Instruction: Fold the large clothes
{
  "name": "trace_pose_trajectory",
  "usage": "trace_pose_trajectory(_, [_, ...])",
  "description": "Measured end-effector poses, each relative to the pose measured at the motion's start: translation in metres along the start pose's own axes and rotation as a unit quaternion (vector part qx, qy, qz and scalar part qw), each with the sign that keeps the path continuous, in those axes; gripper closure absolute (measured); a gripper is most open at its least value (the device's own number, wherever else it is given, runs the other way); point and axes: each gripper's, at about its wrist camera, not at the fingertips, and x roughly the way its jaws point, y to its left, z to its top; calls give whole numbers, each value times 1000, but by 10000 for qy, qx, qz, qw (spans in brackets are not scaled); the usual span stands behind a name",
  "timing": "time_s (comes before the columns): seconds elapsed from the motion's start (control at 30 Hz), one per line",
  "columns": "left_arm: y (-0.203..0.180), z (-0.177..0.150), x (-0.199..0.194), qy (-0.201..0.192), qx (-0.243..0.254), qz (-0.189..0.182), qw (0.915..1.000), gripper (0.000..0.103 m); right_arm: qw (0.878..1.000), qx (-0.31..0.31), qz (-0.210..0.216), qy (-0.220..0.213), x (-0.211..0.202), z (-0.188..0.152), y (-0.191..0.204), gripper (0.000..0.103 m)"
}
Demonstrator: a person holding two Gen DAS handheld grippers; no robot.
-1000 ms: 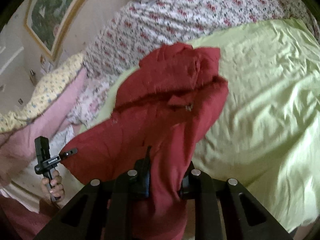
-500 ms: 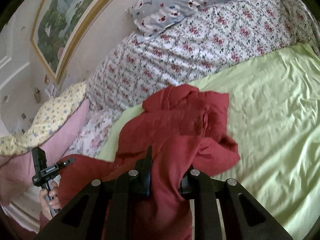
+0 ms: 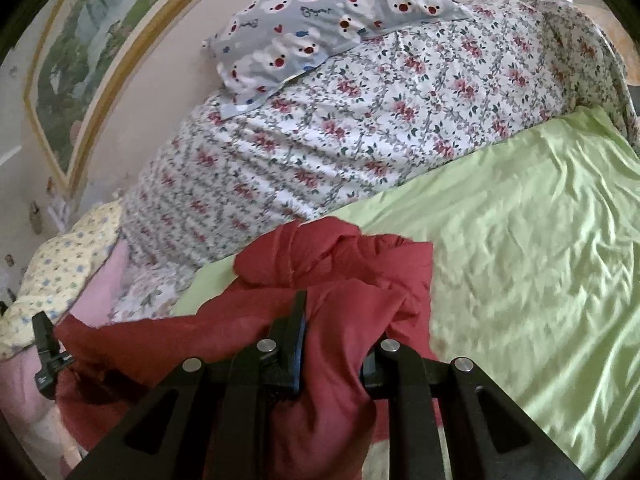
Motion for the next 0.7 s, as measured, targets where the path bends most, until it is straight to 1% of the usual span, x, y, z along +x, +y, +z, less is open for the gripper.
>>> trace_pose_trajectory(0.13, [2, 12, 29, 53, -71, 142, 9999, 86, 9999, 104, -117, -12, 21, 8, -5, 86])
trace_pose_trajectory(0.27, [5, 25, 57, 135, -87, 306, 9994, 86, 9991, 368, -219, -11, 46, 17, -19, 86])
trace_pose_trajectory(0.4, [10, 33, 92, 315, -103, 486, 9983, 86, 9978, 530, -394, 26, 72, 23, -31, 86])
trace_pose_trajectory(0.57, [22, 35, 146, 679, -185, 665, 9953, 84, 9962, 475, -714, 135, 112, 22, -41, 85])
trace_pose_trajectory(0.7, [26, 35, 177, 800, -226, 727, 9939, 83, 9949, 384, -909, 192, 139, 21, -48, 85])
